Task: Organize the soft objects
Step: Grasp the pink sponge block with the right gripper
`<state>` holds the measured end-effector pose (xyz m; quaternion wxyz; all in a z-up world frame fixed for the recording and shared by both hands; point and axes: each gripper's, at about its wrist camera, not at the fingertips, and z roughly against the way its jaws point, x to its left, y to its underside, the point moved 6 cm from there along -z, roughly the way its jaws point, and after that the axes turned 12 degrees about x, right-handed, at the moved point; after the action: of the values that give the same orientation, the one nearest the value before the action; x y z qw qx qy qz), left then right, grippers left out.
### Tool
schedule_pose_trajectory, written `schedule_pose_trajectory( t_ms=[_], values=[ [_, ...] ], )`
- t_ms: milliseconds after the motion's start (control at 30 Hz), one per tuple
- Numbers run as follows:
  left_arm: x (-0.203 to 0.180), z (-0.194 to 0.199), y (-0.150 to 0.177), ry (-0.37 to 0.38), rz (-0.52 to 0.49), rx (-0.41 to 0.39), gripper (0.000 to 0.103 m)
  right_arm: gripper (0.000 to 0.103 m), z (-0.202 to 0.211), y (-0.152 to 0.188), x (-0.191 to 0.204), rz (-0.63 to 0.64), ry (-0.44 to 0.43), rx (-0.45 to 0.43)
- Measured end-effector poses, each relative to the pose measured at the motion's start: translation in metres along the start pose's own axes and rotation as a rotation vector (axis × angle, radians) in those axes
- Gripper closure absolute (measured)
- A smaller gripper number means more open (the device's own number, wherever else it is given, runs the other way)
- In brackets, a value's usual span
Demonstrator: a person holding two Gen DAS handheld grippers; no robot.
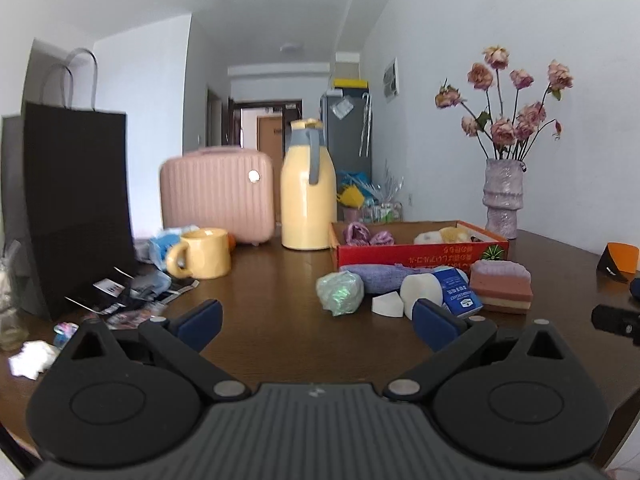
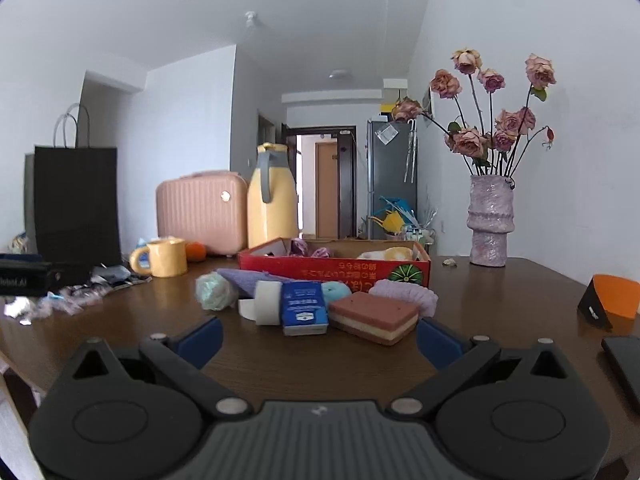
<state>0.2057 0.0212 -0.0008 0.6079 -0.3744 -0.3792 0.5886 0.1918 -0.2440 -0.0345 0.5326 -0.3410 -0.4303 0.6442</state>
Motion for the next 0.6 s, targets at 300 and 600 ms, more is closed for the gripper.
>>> schedule_pose_trajectory(
  t_ms=[300,600],
  values=[
    [-0.078,-0.085,-0.035,0.139,-0.049,0.094,0.005,0.008,-0.07,-0.031,-0.055,-0.121,-0.039,0.087],
    [-0.133,-0.155,-0.05,0.157,-0.004,0.199,0.018,0.04,-0.19,-0.043,-0.108,-0.379,-0.11,0.332]
  ],
)
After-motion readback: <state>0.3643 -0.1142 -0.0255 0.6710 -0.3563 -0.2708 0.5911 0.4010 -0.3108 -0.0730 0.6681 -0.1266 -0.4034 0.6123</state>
